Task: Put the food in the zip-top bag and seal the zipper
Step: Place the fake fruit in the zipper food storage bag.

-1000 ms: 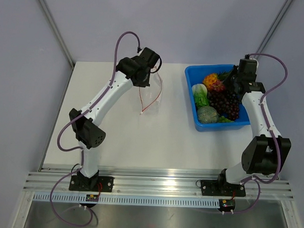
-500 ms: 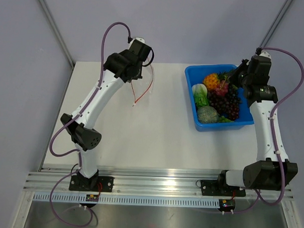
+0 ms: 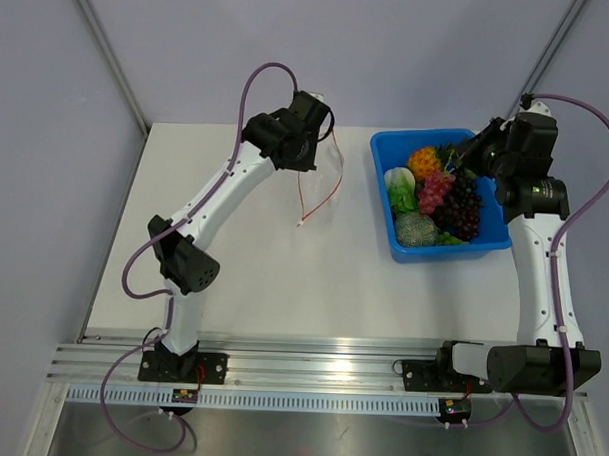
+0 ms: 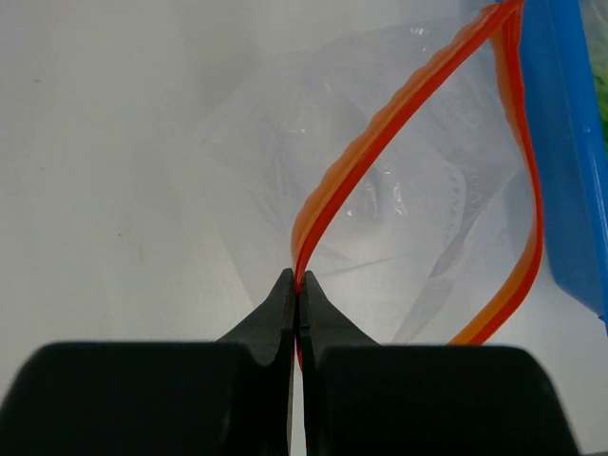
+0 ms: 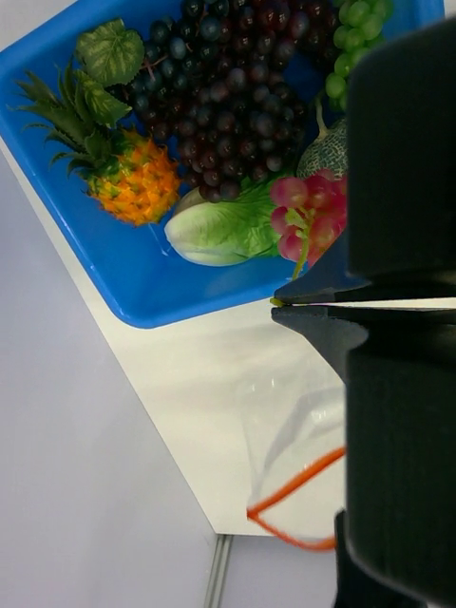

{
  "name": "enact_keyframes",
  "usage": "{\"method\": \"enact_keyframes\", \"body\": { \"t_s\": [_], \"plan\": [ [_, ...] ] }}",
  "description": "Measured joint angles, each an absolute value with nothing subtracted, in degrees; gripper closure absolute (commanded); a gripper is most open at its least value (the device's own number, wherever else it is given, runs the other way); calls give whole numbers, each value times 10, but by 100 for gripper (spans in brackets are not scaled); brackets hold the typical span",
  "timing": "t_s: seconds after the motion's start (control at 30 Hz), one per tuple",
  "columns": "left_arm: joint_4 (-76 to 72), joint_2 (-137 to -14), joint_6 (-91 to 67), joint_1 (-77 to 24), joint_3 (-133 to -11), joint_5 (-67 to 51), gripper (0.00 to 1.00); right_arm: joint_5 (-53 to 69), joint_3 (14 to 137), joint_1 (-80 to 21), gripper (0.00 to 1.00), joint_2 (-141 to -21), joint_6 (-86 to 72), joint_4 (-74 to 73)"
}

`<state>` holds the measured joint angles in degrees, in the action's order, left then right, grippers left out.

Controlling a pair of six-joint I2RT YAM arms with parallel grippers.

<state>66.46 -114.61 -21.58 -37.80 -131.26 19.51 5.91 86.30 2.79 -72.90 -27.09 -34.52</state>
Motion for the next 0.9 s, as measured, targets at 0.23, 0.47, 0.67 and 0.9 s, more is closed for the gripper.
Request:
{"method": "enact_keyframes", "body": {
  "t_s": [0.23, 0.47, 0.67, 0.9],
  "plan": [
    [635, -1188, -239, -380, -1313, 111, 100, 73, 900, 15, 100, -727, -273, -365],
    [614, -1212, -258, -380, -1336, 42, 100, 78, 1002, -63, 100, -745, -267, -389],
    [612, -1214, -271, -380, -1340, 7, 100, 77, 1101, -144, 100, -796, -266, -387],
    [611, -1214, -275, -379, -1340, -6, 100, 77, 1141, -207, 100, -851, -267, -378]
  ]
}}
